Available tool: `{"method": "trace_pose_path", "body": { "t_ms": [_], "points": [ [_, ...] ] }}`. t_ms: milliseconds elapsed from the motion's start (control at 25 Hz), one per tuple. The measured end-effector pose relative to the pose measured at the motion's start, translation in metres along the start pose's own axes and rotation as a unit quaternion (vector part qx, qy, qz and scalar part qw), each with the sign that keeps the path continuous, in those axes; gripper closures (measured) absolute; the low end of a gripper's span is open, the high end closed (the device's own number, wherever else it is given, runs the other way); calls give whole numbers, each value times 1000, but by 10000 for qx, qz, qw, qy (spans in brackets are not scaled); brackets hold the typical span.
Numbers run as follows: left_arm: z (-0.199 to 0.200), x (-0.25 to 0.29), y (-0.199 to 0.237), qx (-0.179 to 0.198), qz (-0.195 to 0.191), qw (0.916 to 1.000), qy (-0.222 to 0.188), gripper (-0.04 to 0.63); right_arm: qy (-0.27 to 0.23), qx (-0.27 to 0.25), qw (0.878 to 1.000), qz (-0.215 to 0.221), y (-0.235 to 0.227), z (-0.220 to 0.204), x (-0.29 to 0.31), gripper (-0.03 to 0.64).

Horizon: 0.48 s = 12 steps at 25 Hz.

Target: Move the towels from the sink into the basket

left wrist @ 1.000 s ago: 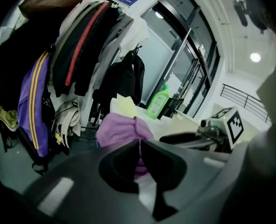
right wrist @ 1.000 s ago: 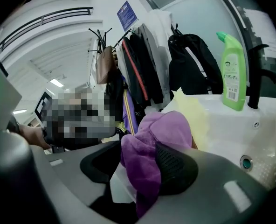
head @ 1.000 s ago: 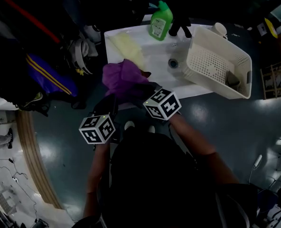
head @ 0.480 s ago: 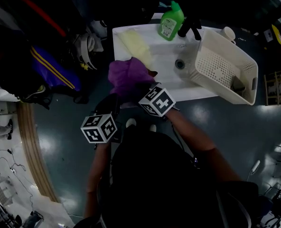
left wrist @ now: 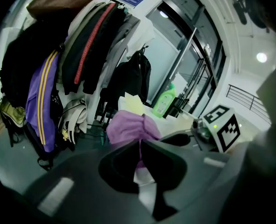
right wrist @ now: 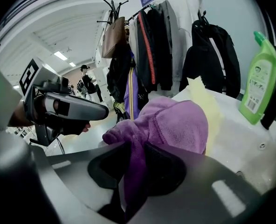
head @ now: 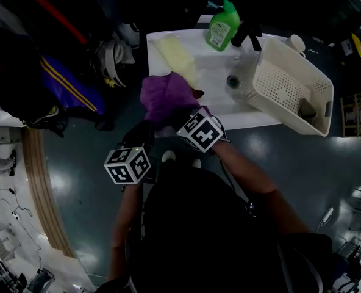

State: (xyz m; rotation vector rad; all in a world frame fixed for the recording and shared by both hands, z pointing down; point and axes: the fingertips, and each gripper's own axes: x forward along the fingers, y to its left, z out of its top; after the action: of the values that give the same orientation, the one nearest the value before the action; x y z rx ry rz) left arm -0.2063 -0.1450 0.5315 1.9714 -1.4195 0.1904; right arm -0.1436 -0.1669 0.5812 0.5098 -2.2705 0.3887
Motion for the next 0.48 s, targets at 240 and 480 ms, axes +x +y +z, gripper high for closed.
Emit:
{"method": "trace_pose_path", "body": {
  "t_ms": [240,480],
  "points": [
    [2,-2,-1,8,-2,10000,-30,592,-127,102,9999,15,0,4,-3,574],
    [6,-2,-3,55,-27,9999,-81,592,-432,394,9983,-16,-3,12,-13,583]
  ]
}}
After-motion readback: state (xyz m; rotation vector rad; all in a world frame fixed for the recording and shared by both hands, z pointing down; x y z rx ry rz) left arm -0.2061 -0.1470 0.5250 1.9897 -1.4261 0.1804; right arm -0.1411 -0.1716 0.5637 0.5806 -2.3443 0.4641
